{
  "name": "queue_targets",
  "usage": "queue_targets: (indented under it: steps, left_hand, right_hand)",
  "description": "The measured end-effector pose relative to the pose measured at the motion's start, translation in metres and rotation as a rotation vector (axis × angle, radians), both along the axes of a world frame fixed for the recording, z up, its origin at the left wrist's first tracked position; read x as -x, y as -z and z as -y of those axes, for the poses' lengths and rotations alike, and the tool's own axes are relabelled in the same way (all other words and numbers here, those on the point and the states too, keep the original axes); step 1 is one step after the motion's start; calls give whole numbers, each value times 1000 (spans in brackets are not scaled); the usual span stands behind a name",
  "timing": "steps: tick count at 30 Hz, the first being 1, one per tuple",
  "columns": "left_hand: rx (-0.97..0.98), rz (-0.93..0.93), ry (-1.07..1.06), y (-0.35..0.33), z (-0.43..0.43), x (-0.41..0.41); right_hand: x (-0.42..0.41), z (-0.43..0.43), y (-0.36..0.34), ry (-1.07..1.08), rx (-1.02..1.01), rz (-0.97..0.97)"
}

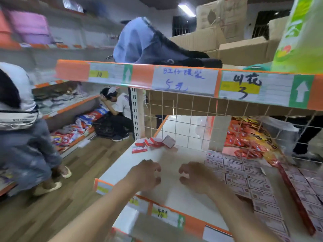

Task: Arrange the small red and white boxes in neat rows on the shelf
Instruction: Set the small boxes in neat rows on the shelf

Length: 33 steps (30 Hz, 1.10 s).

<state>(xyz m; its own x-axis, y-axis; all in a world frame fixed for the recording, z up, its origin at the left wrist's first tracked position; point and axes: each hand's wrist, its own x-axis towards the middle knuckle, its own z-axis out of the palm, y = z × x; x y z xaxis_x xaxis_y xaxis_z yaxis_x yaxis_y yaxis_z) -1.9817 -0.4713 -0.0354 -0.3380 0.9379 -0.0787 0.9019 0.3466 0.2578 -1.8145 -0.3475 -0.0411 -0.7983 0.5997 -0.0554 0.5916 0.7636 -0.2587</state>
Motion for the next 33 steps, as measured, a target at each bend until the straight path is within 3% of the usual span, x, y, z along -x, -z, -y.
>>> queue_targets:
  steps: [7, 14, 22, 28, 33]
  left_hand:
    - [-78, 23, -173, 12, -4, 78]
    - [-312, -28, -128, -1, -53, 125]
    - [-265, -82, -37, 2, -108, 140]
    - [-160, -177, 21, 15, -127, 146]
    - [-203, -189, 100, 13, -121, 149]
  right_hand:
    - [79, -4, 14, 44, 23, -138]
    - [143, -36, 2, 116, -87, -241]
    - [187, -66, 4, 197, -85, -166]
    - [180, -71, 17, 261, -24, -317]
    - [172, -69, 22, 244, -14, -410]
